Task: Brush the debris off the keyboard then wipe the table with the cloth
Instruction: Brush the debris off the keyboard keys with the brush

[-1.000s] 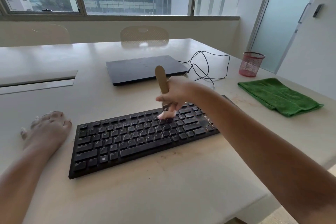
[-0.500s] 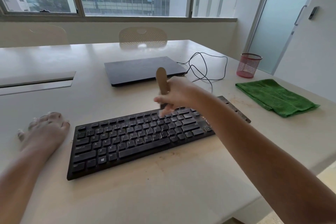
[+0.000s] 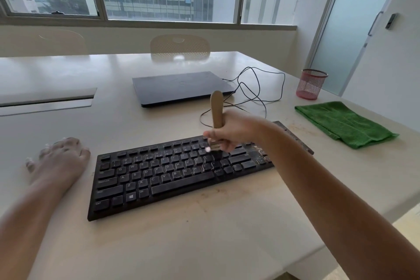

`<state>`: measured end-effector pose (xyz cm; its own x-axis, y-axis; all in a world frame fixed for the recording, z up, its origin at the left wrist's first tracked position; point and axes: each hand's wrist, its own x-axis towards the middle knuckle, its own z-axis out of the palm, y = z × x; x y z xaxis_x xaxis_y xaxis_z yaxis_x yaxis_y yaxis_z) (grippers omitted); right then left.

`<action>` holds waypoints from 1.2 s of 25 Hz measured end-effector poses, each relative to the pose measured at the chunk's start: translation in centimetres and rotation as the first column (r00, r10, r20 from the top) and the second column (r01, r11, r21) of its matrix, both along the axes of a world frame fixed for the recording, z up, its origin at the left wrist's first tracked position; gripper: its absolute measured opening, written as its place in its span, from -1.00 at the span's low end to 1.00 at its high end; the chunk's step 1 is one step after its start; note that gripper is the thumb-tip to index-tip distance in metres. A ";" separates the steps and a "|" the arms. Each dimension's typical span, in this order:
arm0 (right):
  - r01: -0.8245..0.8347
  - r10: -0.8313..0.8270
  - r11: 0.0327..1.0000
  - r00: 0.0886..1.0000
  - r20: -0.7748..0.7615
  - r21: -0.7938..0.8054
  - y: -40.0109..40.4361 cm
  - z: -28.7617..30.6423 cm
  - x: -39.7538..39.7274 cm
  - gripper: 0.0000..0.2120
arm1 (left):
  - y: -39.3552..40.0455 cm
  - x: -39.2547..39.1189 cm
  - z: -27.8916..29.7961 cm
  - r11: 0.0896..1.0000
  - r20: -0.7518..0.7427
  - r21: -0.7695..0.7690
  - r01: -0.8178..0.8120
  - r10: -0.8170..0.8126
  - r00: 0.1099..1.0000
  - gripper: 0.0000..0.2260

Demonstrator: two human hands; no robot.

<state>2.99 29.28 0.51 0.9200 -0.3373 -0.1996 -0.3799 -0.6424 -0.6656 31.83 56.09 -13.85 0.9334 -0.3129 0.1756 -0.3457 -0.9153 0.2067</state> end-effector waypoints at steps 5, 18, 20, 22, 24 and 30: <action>0.149 -0.141 0.987 0.980 0.140 -0.054 -0.6 0.2 0.6 -0.80 | -0.5 -3.0 2.2 0.999 -0.065 0.022 -0.027 0.028 0.998 -0.58; 0.167 -0.168 0.985 0.985 0.037 0.037 -2.1 0.8 0.9 -0.67 | -1.4 -6.8 4.5 0.997 -0.087 0.026 -0.069 0.071 0.994 -0.59; 0.187 -0.194 0.981 0.972 0.134 0.058 -2.0 0.6 1.2 -0.77 | -1.3 -6.9 4.6 0.997 -0.097 0.023 -0.067 0.069 0.993 -0.59; 0.177 -0.177 0.984 0.981 0.081 0.003 -1.9 -0.1 1.0 -0.74 | -1.3 -6.8 4.7 0.997 -0.104 0.026 -0.069 0.071 0.992 -0.60; 0.189 -0.189 0.980 0.982 0.020 -0.055 -2.0 -0.1 0.9 -0.67 | -1.3 -6.7 4.5 0.997 -0.106 0.027 -0.066 0.069 0.992 -0.62; 0.156 -0.149 0.984 0.986 0.077 -0.087 -0.2 -0.6 1.4 -0.79 | -1.4 -6.9 4.6 0.997 -0.101 0.023 -0.073 0.075 0.992 -0.61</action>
<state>4.37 29.07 -0.10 0.8670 -0.4887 -0.0977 -0.4325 -0.6402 -0.6349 24.95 54.73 -9.21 0.9669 -0.2444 0.0735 -0.2548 -0.9418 0.2194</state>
